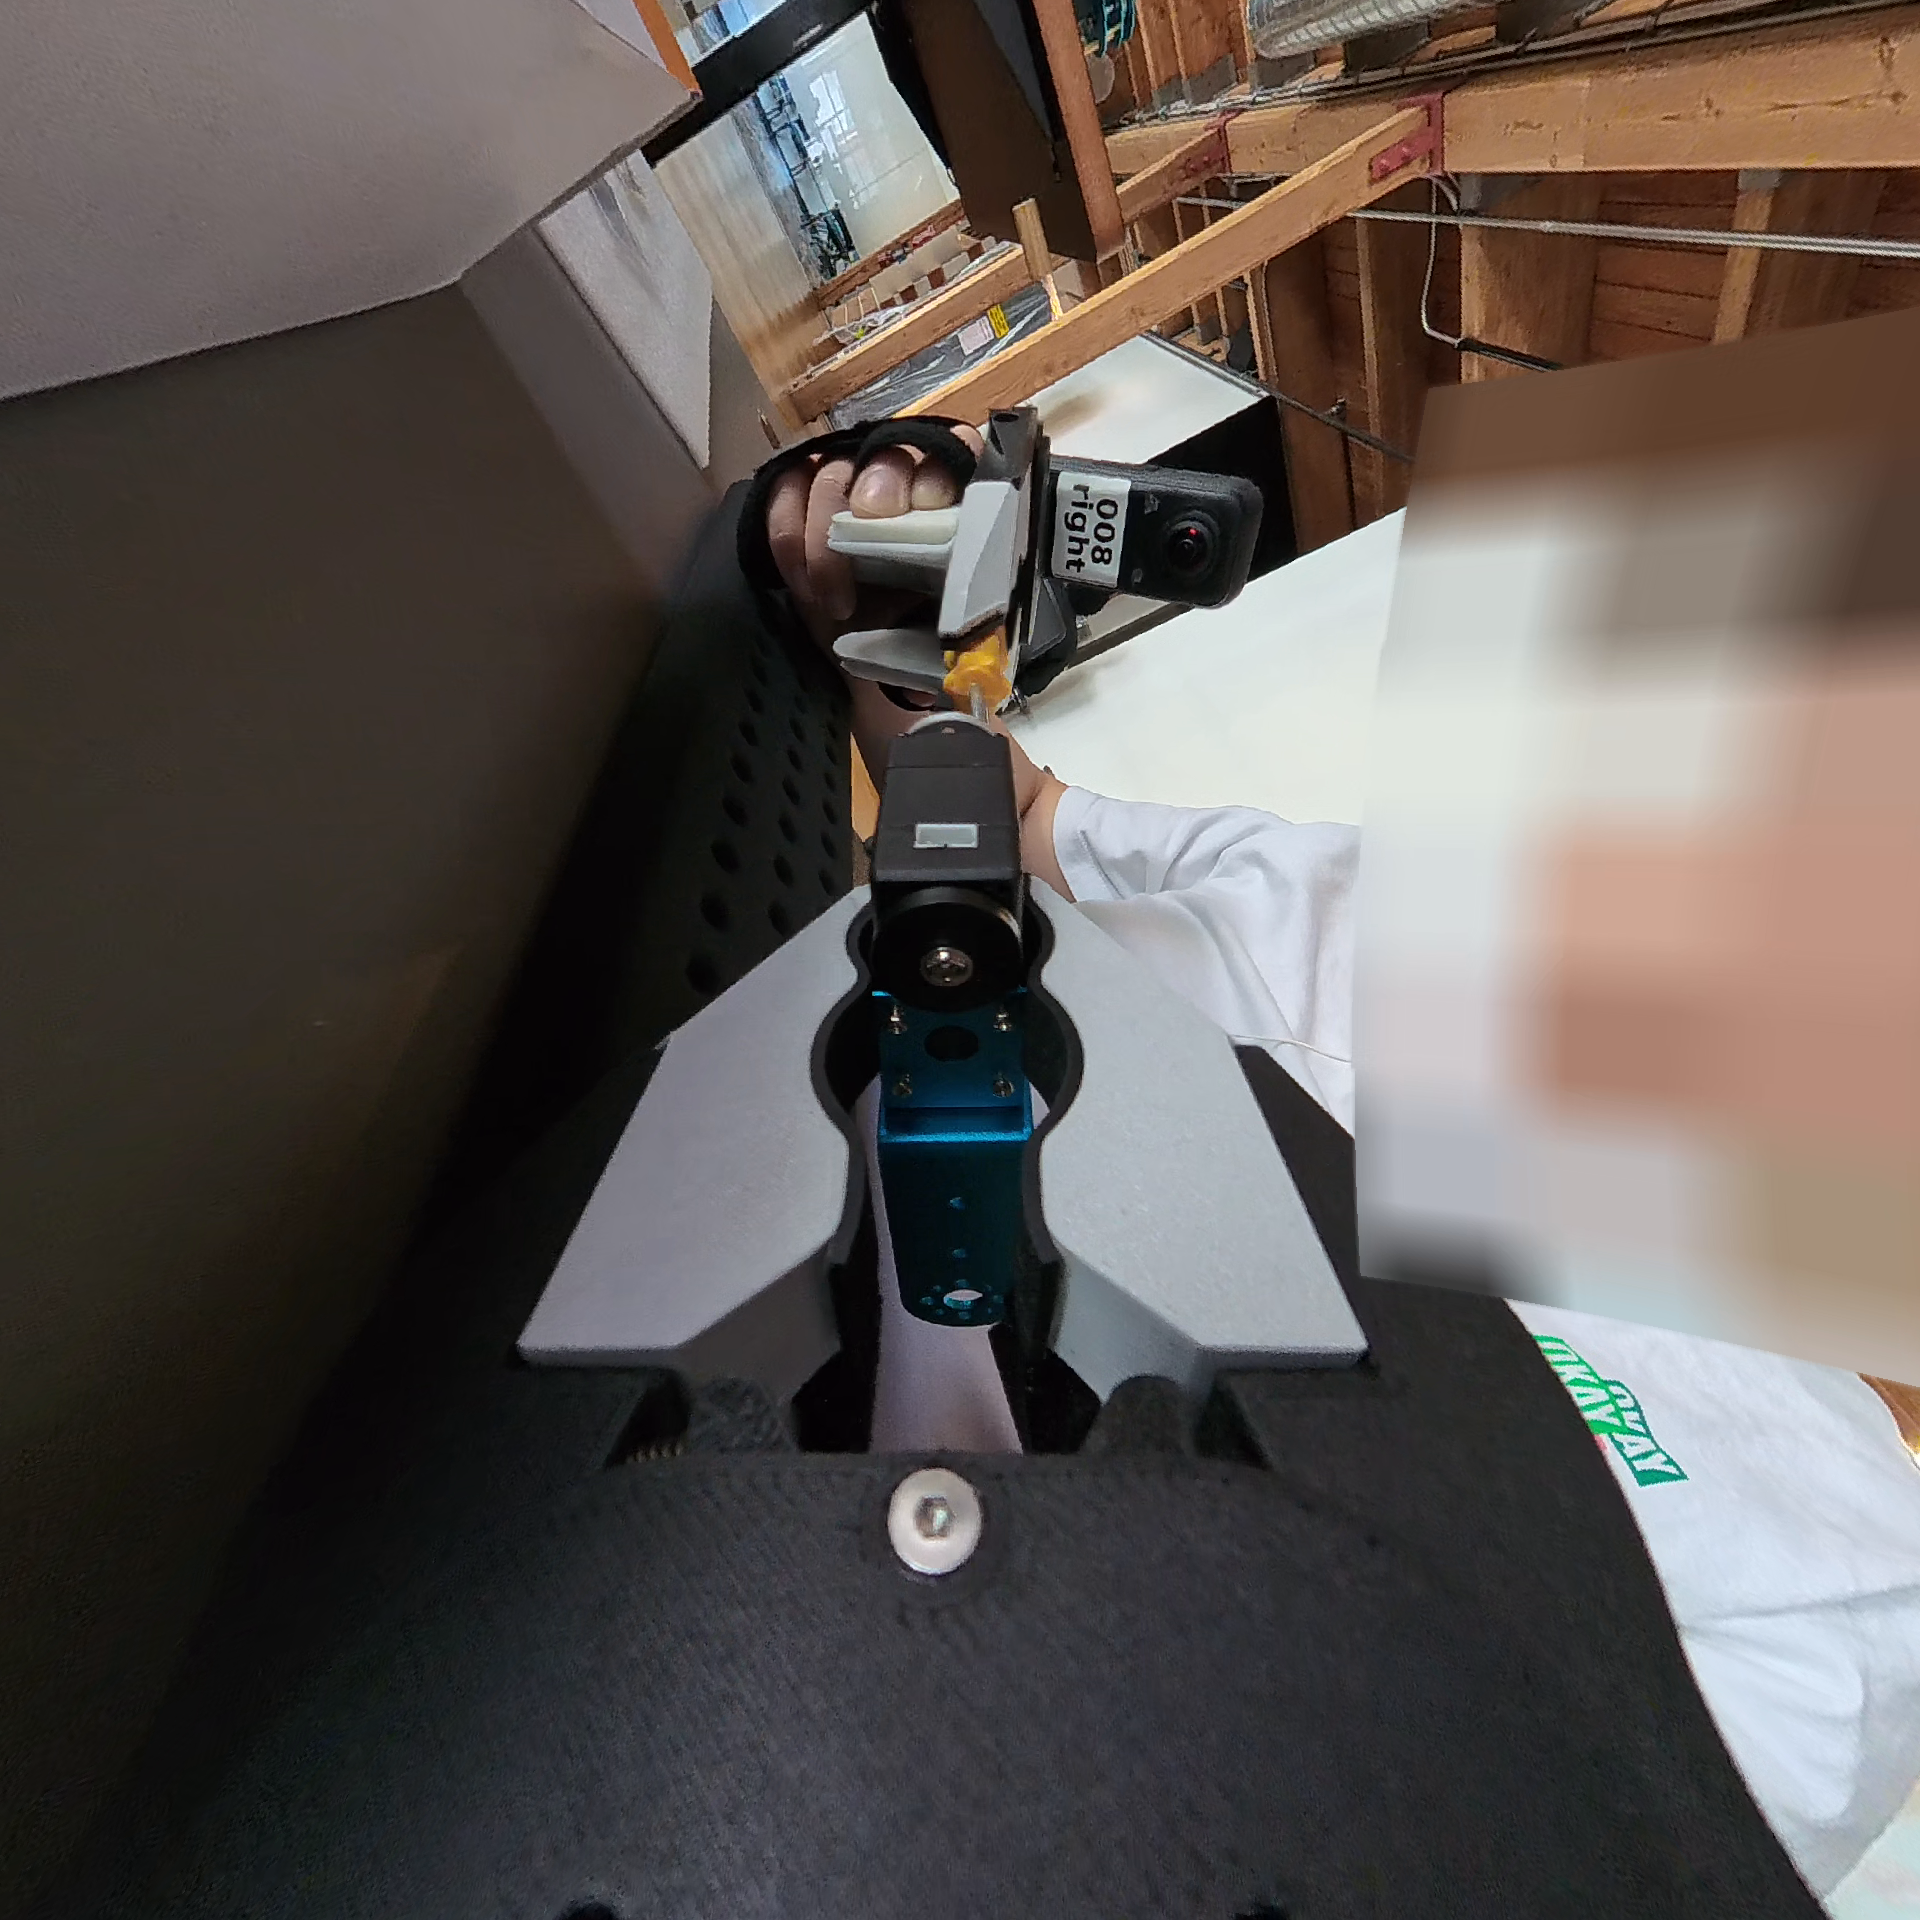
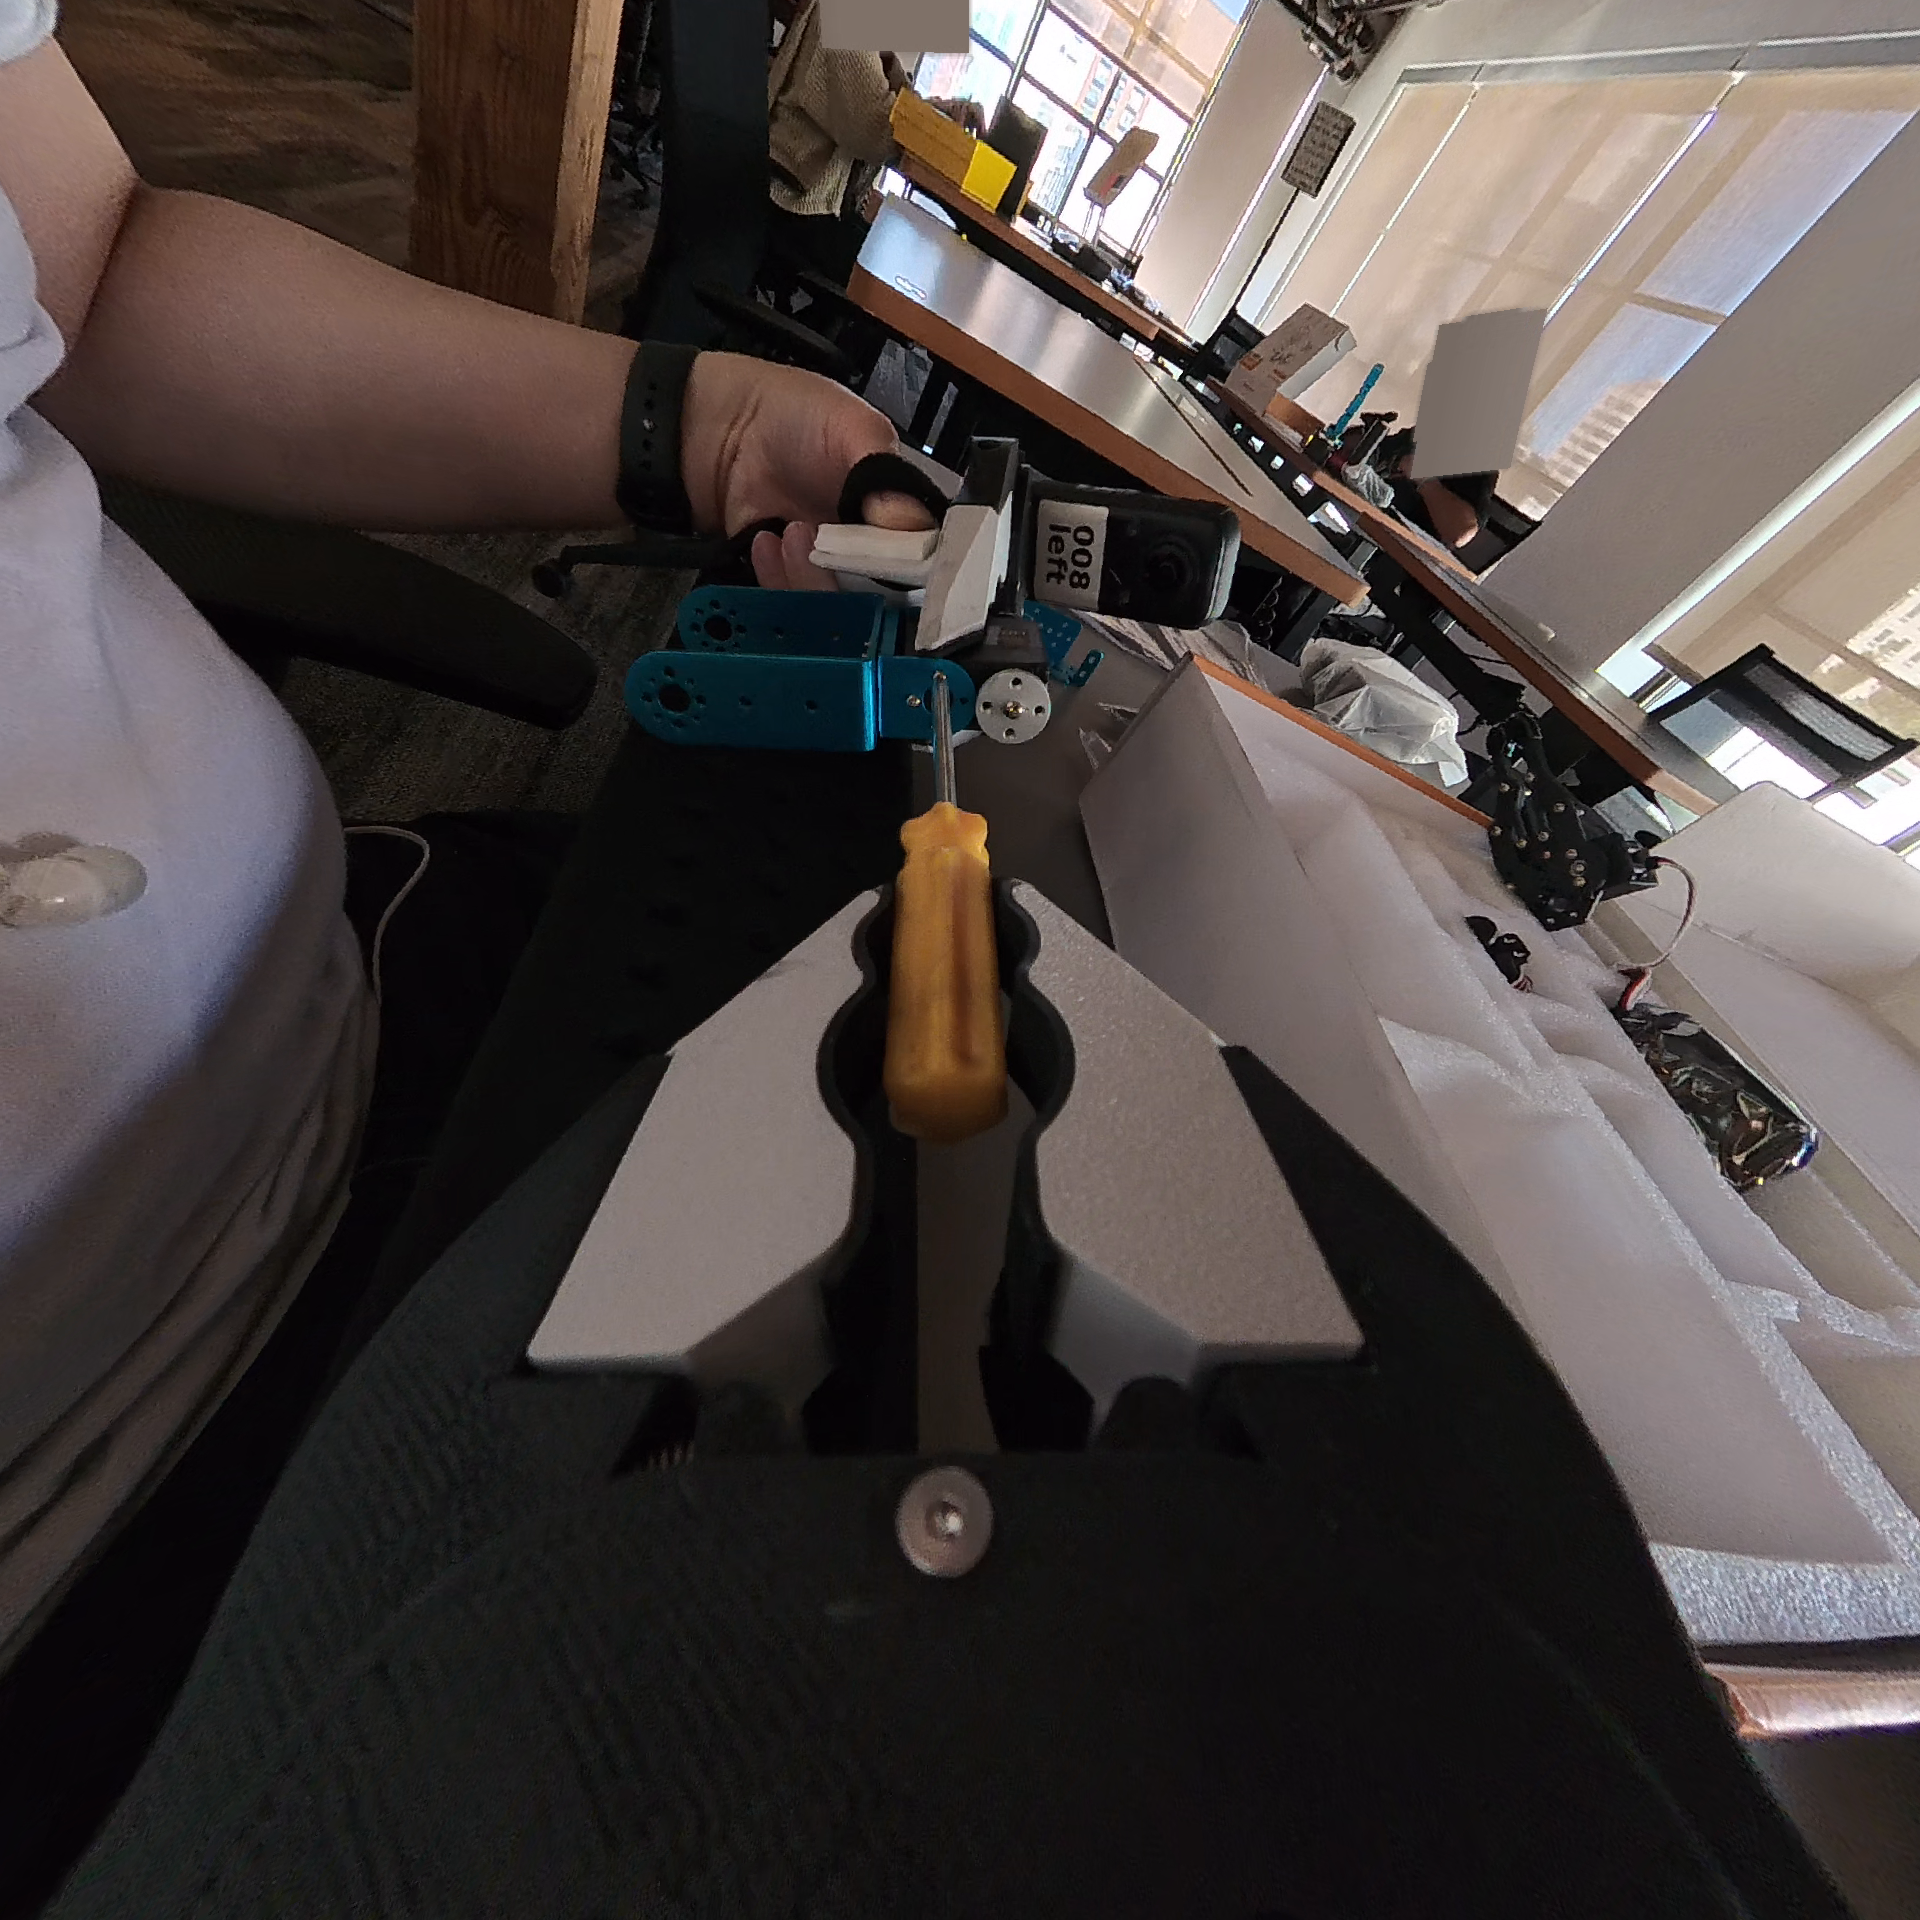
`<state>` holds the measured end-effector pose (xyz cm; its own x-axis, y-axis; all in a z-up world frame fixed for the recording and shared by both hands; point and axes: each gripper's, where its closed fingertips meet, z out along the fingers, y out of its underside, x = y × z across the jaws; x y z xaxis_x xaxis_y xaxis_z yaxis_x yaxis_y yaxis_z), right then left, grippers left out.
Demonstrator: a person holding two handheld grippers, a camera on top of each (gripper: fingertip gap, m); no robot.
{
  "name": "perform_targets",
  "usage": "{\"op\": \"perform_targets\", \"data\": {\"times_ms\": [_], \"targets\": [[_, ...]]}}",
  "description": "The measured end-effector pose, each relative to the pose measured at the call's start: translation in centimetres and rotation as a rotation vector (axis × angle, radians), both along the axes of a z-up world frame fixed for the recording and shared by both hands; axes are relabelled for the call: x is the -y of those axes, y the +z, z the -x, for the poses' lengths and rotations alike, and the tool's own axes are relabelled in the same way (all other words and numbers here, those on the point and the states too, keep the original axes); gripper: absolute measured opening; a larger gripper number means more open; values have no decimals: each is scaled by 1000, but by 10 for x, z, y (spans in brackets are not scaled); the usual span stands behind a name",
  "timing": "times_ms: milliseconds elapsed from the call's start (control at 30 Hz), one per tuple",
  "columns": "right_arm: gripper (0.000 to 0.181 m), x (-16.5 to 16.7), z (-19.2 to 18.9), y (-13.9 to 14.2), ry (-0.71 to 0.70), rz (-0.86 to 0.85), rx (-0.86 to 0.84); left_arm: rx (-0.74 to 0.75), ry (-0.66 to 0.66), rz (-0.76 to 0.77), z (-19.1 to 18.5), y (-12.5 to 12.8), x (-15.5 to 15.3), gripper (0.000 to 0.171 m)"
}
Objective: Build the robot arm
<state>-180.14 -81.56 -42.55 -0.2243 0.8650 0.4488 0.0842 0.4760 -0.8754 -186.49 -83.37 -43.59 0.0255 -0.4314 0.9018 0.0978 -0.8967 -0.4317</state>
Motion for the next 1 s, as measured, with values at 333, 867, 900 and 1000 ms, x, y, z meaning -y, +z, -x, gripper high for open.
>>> {"op": "perform_targets", "data": {"times_ms": [333, 867, 900, 1000], "targets": [[17, 4, 0, 3, 20, 0, -16, 26, -35, -23, -1, 5, 6, 21], [17, 8, 0, 5, 31, -14, -32, 48, -64, -36, -2, 9, 11, 21], [17, 8, 0, 5, 28, -17, -32, 47, -61, -35, -2, 8, 11, 21], [17, 8, -1, 5, 28, -19, -34, 42, -58, -33, -2, 8, 11, 21]]}}
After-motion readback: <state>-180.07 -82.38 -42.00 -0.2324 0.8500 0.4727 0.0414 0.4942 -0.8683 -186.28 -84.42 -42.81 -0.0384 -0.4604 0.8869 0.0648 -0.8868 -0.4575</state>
